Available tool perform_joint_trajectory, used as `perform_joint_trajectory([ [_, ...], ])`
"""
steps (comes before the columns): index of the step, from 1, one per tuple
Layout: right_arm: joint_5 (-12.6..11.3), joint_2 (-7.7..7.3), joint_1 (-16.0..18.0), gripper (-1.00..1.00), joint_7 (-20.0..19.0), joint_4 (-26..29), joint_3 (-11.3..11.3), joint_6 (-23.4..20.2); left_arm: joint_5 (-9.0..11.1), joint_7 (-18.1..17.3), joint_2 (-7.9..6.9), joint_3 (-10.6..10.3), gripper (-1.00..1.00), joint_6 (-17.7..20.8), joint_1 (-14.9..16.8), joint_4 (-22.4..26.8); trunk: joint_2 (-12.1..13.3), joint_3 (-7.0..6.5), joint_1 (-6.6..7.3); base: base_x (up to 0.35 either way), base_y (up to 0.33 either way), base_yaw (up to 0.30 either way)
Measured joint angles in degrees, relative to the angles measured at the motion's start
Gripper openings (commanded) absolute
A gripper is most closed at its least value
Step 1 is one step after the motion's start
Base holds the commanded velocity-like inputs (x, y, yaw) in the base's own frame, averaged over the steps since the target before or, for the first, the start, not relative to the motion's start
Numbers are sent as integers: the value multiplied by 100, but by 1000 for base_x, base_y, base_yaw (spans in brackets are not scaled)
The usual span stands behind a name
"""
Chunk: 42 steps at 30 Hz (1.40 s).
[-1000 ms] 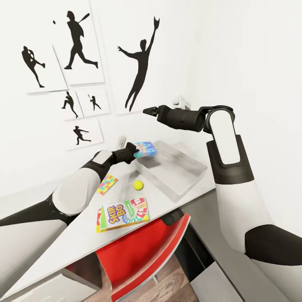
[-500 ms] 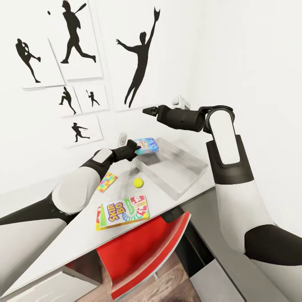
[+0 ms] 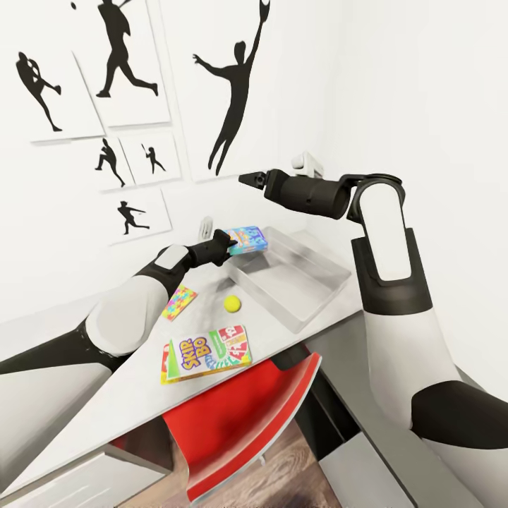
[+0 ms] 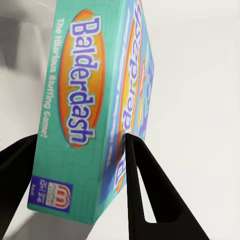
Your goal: Put all the toys in the child's room - the three board games (two on the bed and one on the table), the two jigsaw puzzles on the table, and the tennis ball on the table - inside the toy box on the table in the child's room.
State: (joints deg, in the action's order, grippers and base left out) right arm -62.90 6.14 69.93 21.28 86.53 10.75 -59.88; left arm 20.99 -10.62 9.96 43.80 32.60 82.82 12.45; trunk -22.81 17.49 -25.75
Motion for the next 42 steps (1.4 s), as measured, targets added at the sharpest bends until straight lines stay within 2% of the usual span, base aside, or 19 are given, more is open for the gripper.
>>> perform_joint_trajectory([
  [6,-3,7,-3,100,-5,2,-2,0,9,0,0,3,-100,1,32,1,0,7,0,0,0,0],
  [17,-16,17,9,100,-9,-3,-2,0,32,1,0,12,-100,27,366,2,0,9,0,0,0,0],
  [21,-169,14,27,100,-9,-7,-2,0,-1,12,0,-6,-100,18,469,-92,0,21,0,0,0,0],
  [29,-241,18,50,100,-9,-8,3,0,-3,20,0,1,-100,-13,485,-211,0,69,0,0,0,0],
  [33,-253,20,50,100,-9,-8,0,0,-38,18,1,-5,-100,-36,486,-429,0,105,0,0,0,0],
  [42,-255,26,50,100,-9,-21,6,0,-34,70,1,13,-100,-42,489,-499,0,187,0,0,0,0],
])
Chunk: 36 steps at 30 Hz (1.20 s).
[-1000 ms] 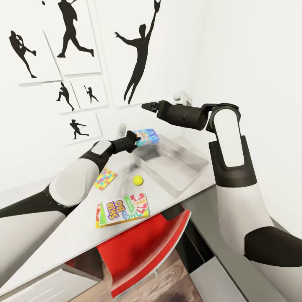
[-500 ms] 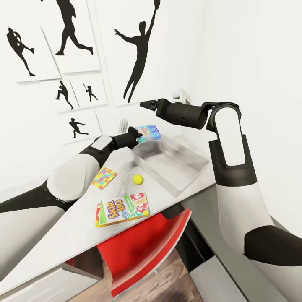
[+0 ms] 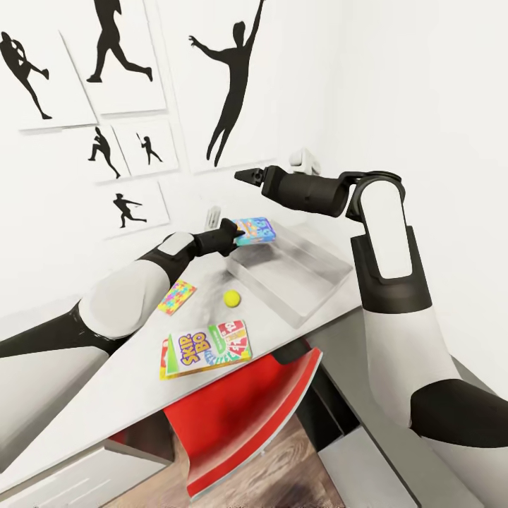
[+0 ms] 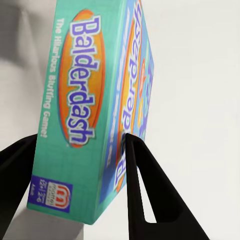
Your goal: Put all the toys in the child's room - the three board games (two on the bed and one on the table), the two jigsaw puzzles on the table, and the tennis ball on the table - inside the toy box on the table in the child's room.
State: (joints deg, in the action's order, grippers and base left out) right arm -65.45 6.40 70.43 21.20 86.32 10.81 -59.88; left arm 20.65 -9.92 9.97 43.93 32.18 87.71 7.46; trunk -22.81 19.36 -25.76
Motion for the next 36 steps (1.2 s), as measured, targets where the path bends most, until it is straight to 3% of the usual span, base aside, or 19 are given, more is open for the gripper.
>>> perform_joint_trajectory([
  [36,0,105,-3,100,-24,-27,133,0,14,-79,0,3,-100,20,42,-8,0,332,0,0,0,0],
])
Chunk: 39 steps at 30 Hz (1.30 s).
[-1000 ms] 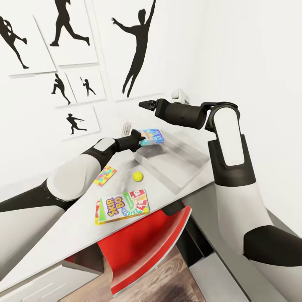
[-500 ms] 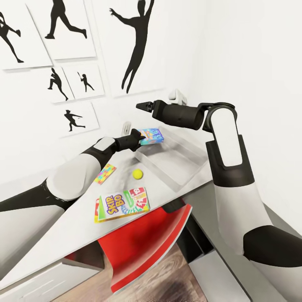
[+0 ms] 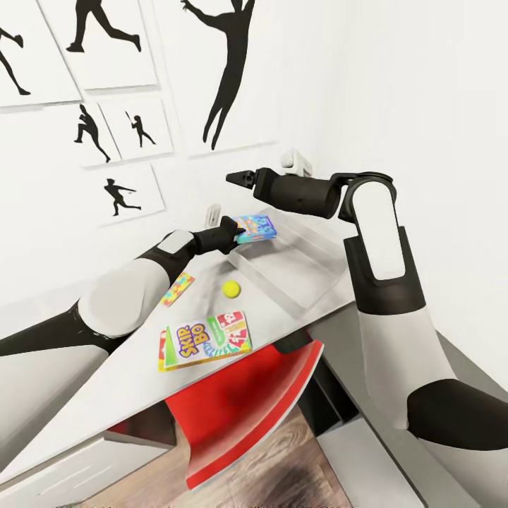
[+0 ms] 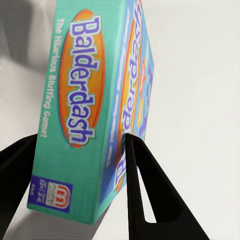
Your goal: Put all the toys in the child's room - the three board games (two on the bed and one on the table), the two jigsaw puzzles on the table, and the tennis ball on the table - inside the toy box on the table in the child's room.
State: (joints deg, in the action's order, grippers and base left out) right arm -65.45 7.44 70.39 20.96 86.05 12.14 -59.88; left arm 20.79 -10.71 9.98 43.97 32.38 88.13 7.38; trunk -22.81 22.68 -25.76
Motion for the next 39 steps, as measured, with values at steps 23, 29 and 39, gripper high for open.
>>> perform_joint_trajectory([
  [23,-9,10,-5,100,-12,-18,4,0,-5,-693,0,0,-100,179,6,-11,0,212,0,0,0,0],
  [29,-9,10,-5,100,-12,-26,7,0,-4,-694,0,-2,-100,179,7,-11,0,268,0,0,0,0],
  [39,0,10,-12,100,-12,-26,8,0,-5,-694,0,-2,-100,178,9,-11,0,360,0,0,0,0],
])
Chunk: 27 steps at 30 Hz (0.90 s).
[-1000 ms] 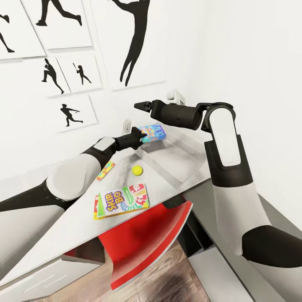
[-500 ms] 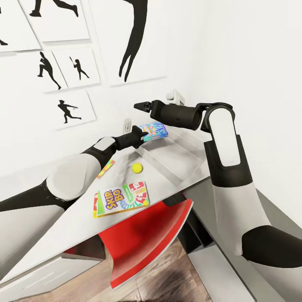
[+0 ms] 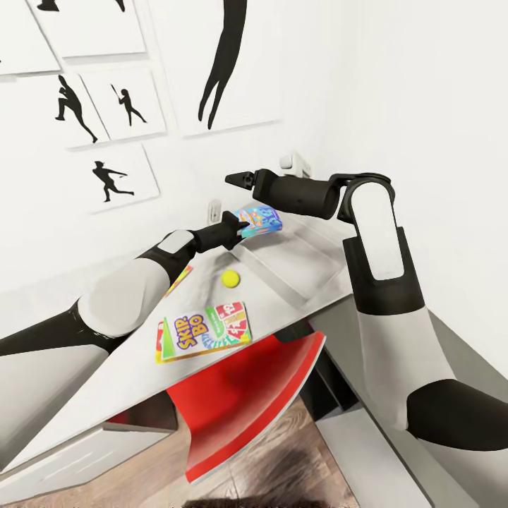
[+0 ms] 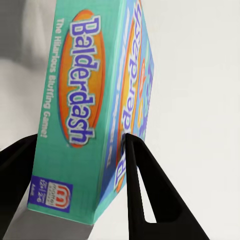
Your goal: Put all the toys in the child's room - the three board games (two on the bed and one on the table), the two jigsaw puzzles on the table, and the tennis ball on the table - inside the toy box on the table in the child's room.
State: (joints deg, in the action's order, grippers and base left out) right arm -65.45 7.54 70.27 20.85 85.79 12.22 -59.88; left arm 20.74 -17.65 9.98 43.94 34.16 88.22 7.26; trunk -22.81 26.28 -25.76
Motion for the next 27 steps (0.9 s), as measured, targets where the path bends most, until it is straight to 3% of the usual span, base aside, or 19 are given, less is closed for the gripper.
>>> perform_joint_trajectory([
  [27,0,35,-19,100,0,21,9,0,26,7,0,14,-100,-5,217,1,-1,249,0,0,0,0],
])
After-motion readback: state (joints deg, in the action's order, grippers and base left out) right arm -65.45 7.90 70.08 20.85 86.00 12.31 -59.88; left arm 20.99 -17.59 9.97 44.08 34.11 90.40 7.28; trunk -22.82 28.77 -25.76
